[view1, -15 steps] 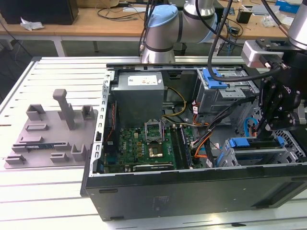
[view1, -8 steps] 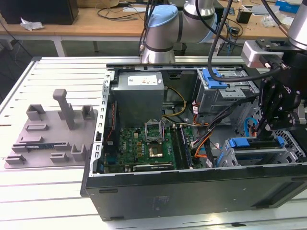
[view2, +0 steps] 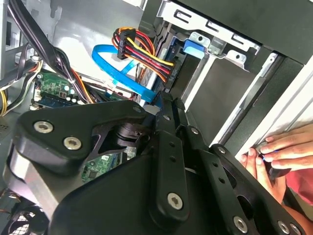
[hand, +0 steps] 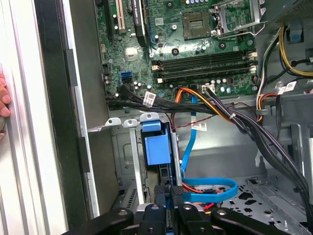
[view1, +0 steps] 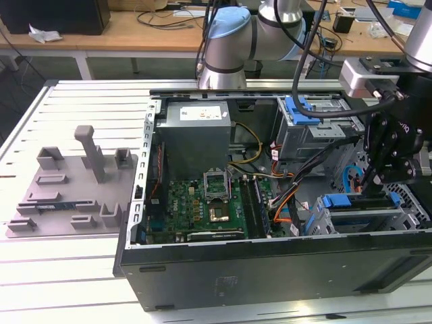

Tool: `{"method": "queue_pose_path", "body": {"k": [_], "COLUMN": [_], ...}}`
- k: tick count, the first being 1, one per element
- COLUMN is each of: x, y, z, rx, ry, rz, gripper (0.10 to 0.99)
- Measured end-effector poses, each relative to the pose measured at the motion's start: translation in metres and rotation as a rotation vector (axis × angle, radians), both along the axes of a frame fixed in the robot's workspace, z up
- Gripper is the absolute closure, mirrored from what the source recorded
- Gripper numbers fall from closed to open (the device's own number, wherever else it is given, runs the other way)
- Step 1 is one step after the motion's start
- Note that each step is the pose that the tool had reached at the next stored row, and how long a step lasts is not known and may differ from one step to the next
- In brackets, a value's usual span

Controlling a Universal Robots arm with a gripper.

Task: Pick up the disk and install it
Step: 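Insert the second disk wire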

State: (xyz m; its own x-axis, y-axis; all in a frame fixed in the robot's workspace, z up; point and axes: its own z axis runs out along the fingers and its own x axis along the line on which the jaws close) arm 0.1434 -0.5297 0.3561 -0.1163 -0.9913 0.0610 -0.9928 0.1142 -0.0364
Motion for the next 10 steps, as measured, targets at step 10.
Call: {"method": "queue_pose_path", "body": {"k": [10], "x": [0.0], "y": [0.0021], "z": [-0.0013], "rx": [0.002], "ry": [0.0], "rz": [0.076], "gripper": [0.925]}}
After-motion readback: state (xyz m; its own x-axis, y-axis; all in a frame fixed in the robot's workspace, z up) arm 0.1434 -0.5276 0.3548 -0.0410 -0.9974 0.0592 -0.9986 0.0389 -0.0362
